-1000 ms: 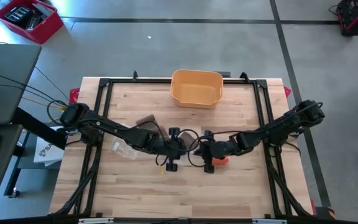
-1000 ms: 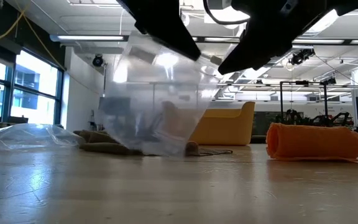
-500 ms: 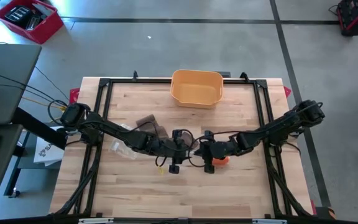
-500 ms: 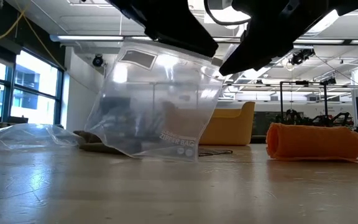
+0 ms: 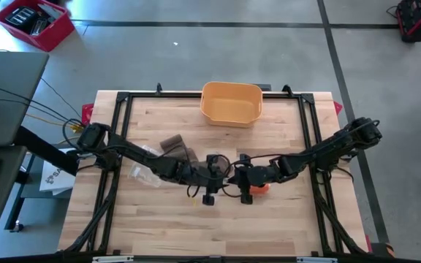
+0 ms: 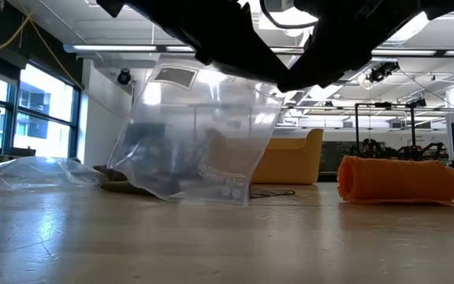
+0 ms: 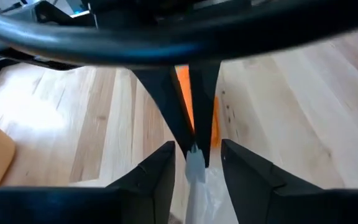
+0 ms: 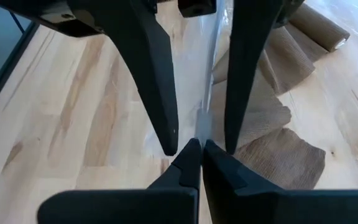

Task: Roll bandage
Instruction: Open the bottom transparent zip bag

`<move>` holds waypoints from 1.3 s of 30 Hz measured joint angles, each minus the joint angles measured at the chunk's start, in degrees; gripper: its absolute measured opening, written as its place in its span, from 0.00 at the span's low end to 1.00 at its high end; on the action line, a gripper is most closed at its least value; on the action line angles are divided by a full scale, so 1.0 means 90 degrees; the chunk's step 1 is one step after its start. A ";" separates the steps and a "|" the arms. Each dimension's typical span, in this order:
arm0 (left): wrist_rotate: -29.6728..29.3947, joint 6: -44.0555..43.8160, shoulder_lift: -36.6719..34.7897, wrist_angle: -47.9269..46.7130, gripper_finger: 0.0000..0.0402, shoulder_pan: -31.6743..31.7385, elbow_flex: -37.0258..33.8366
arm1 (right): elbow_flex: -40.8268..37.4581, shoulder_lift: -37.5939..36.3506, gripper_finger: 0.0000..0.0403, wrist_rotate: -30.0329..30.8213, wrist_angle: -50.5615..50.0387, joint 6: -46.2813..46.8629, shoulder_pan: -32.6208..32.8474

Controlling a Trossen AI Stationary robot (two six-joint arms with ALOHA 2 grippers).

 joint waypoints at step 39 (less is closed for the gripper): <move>-0.0314 -0.0697 -0.0697 -0.1708 0.09 -0.0036 0.0010 | 0.0007 0.0002 0.00 -0.0054 0.0032 -0.0094 0.0055</move>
